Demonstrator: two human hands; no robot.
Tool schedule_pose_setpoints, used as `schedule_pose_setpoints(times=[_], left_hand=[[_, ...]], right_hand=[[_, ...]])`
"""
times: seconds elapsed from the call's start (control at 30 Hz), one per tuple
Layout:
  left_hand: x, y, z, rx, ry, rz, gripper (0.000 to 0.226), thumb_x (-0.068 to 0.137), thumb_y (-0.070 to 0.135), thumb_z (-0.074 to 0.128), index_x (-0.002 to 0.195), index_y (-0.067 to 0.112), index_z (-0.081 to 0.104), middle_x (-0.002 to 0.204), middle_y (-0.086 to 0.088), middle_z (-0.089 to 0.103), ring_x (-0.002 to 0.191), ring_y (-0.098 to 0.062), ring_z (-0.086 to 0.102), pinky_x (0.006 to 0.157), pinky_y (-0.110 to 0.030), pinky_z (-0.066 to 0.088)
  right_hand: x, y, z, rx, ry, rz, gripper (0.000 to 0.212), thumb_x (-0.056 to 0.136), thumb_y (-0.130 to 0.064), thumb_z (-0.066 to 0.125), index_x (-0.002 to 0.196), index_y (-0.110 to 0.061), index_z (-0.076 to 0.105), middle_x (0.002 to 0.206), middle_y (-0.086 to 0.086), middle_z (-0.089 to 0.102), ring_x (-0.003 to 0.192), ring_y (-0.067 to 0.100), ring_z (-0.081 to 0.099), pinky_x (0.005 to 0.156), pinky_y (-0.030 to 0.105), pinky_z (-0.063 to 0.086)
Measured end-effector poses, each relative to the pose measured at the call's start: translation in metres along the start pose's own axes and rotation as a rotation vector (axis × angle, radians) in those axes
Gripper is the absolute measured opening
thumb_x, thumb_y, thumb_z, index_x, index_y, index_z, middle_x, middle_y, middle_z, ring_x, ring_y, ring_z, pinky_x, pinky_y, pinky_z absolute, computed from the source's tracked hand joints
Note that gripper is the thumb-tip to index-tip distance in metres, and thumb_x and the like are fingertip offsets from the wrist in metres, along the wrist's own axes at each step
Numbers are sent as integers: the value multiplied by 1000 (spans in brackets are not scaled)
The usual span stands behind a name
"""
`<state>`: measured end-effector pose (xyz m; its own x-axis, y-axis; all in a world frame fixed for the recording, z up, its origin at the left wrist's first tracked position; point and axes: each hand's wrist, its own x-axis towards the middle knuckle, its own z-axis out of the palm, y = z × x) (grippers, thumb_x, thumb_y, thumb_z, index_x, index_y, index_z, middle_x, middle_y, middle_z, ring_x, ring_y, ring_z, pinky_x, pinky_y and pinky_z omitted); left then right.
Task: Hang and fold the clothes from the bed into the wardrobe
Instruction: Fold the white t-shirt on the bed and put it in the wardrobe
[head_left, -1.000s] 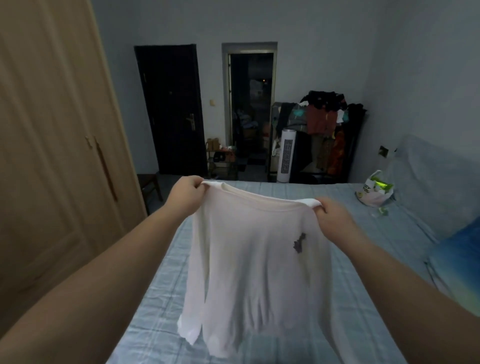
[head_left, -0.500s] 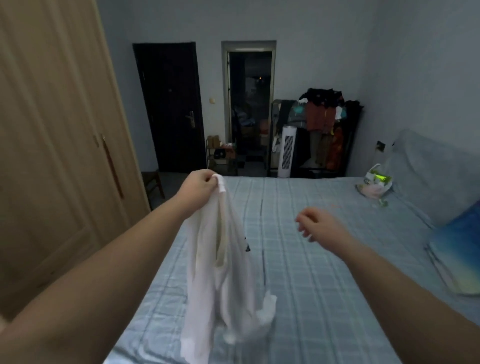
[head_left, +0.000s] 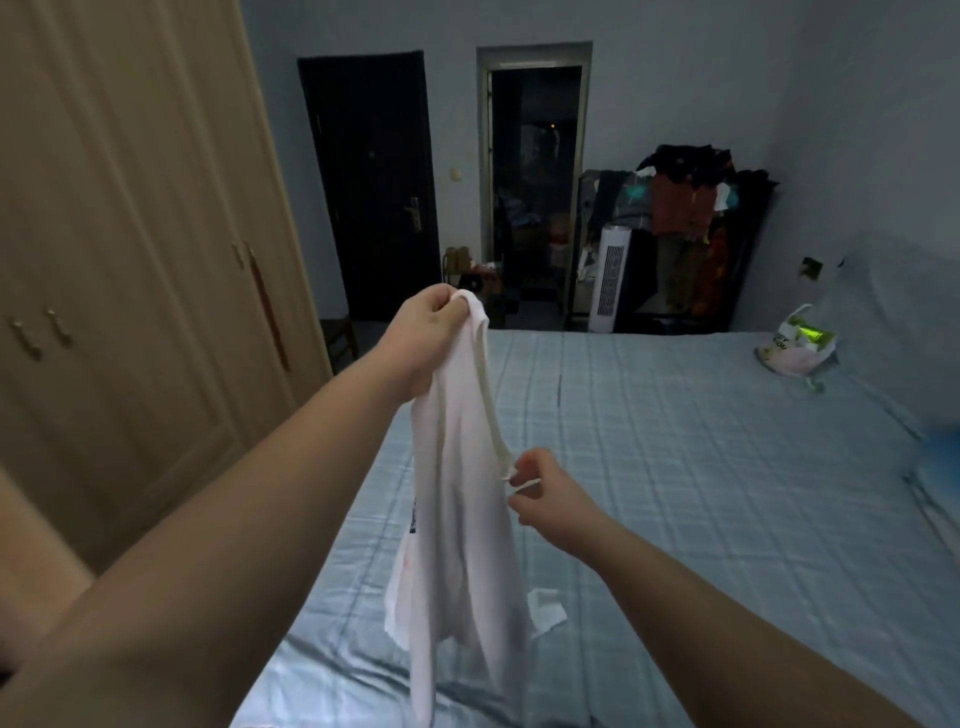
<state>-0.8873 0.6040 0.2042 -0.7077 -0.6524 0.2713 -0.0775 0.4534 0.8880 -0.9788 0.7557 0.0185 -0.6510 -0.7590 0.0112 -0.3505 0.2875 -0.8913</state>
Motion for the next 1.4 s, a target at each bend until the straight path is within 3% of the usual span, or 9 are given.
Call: schedule_pose_setpoints(times=[0.13, 0.23, 0.33, 0.47, 0.77, 1.0, 1.1, 1.23, 1.4], left_hand=[[-12, 4, -18, -9, -66, 35, 30, 102, 30, 46, 113, 8, 63, 95, -8, 59, 82, -17, 55, 66, -25, 44], [-18, 6, -30, 26, -62, 94, 28, 102, 30, 46, 108, 10, 64, 98, -14, 63, 83, -17, 56, 70, -27, 46], [-19, 4, -48, 74, -29, 112, 24, 101, 30, 46, 102, 16, 66, 103, -11, 66, 88, -22, 61, 77, -32, 49], [-14, -9, -75, 77, 55, 117, 22, 102, 30, 47, 104, 20, 66, 103, -5, 66, 94, -19, 62, 82, -34, 49], [-2, -30, -78, 147, 154, 211, 19, 102, 29, 49, 97, 24, 66, 92, 7, 65, 86, -7, 58, 71, -27, 42], [2, -26, -53, 318, 255, 215, 21, 105, 32, 40, 94, 23, 54, 84, 7, 58, 79, -10, 54, 60, -25, 35], [1, -25, -47, 368, 307, 248, 19, 105, 34, 35, 98, 26, 50, 88, 3, 58, 78, -14, 55, 62, -33, 41], [-4, -20, -34, 395, 350, 330, 14, 105, 34, 34, 102, 28, 46, 88, 1, 58, 74, -15, 55, 61, -36, 42], [-7, -21, -9, 355, 293, 401, 7, 104, 34, 36, 100, 33, 42, 79, 7, 57, 72, -14, 56, 63, -37, 43]], right_hand=[[4, 3, 12, -16, 93, 30, 30, 87, -16, 63, 108, -29, 45, 101, -4, 62, 86, 16, 64, 68, 26, 49], [11, 1, 19, -61, 105, 22, 30, 89, -27, 62, 119, -29, 60, 106, -9, 66, 97, 12, 63, 77, 26, 46], [17, -7, 10, -44, 185, 27, 18, 94, -17, 56, 104, -21, 71, 94, -1, 69, 89, 16, 61, 69, 28, 42], [25, -16, -33, 17, 400, -9, 23, 97, -13, 50, 78, -19, 61, 75, -1, 62, 71, 16, 55, 57, 27, 39], [23, -49, -118, -98, 706, -76, 21, 102, -22, 44, 89, -14, 57, 78, -4, 54, 73, 18, 51, 56, 28, 31], [-4, -80, -174, -480, 712, -172, 26, 99, -30, 40, 75, -21, 43, 74, 1, 52, 66, 19, 49, 53, 33, 30], [-29, -93, -194, -684, 743, -296, 21, 89, -36, 40, 74, -22, 40, 70, -3, 49, 62, 15, 47, 53, 32, 30], [-53, -95, -217, -727, 790, -460, 18, 86, -36, 39, 82, -20, 46, 71, -2, 48, 64, 24, 44, 59, 34, 33], [-71, -73, -236, -779, 924, -470, 14, 96, -30, 41, 90, -20, 47, 71, -3, 45, 61, 24, 41, 61, 31, 28]])
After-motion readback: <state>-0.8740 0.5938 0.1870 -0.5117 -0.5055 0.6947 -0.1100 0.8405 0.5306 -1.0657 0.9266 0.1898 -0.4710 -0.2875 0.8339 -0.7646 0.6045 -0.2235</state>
